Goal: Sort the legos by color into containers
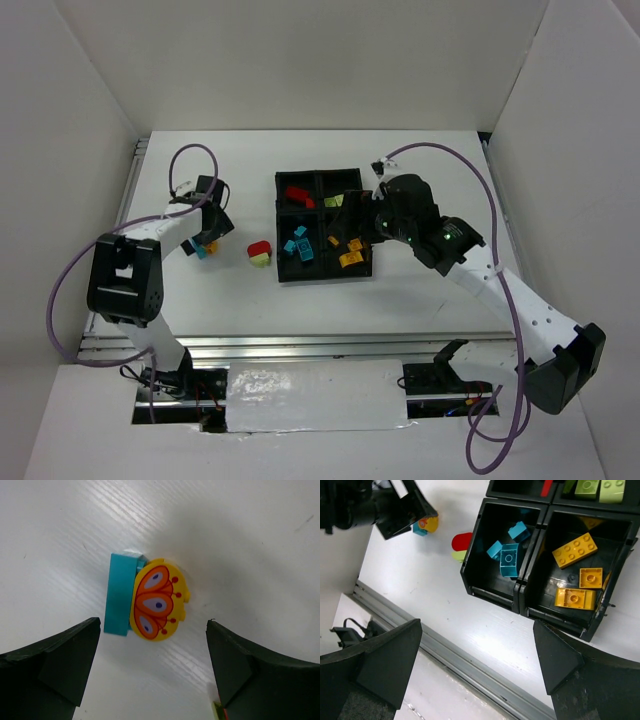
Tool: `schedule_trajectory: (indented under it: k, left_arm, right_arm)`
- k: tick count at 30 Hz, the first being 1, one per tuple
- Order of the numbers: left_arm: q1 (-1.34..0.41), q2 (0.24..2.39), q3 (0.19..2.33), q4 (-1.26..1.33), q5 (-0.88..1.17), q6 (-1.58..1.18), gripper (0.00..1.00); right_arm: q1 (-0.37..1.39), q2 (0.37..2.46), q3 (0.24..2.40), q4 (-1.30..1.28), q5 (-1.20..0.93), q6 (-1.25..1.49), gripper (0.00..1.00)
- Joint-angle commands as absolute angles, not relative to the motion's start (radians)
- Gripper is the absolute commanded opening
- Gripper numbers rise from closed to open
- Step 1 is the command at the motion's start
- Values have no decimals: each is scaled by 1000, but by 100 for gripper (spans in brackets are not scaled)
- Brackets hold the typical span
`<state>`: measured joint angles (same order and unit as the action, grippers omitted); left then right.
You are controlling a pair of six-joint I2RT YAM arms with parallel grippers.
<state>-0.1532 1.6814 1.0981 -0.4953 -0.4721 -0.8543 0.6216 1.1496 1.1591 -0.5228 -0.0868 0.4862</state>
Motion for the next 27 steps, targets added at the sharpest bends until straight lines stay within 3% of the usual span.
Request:
schedule_trajectory:
  k: [1, 9, 10, 12, 13, 18, 19, 20, 21, 27]
  left_arm:
    - [-111, 1729, 1149, -473, -419, -770, 99]
    - [-52, 1784, 1120, -396, -337, -739, 92]
    - [-52, 1790, 1118, -394, -341, -739, 86]
    - [-51, 1798, 1108, -390, -351, -742, 84]
    - [-51, 1799, 1106, -382, -347, -738, 75]
    - [-48, 1832, 1126, -403, -327, -707, 62]
    - [-48, 1829, 1123, -405, -328, -709, 28]
    - [-48, 1803, 1114, -419, -351, -736, 11]
    - [-48, 1783, 1102, -425, -354, -742, 1]
    - [-103, 1413, 979, -414, -299, -828, 0]
  right_arm:
    - [640, 1154, 1158, -488, -107, 479, 100]
    - [650, 1146, 1154, -482, -120, 476, 100]
    - [653, 1144, 1155, -483, -121, 476, 100]
    - [652, 1141, 1155, -483, -124, 476, 100]
    - [653, 1138, 1154, -482, -126, 476, 100]
    - [653, 1131, 1131, -465, -138, 477, 100]
    - [652, 1131, 1128, -466, -140, 480, 100]
    - [655, 1131, 1120, -465, -143, 482, 100]
    - [655, 1128, 1114, -462, -143, 485, 100]
    - [657, 1066, 950, -258, -253, 580, 99]
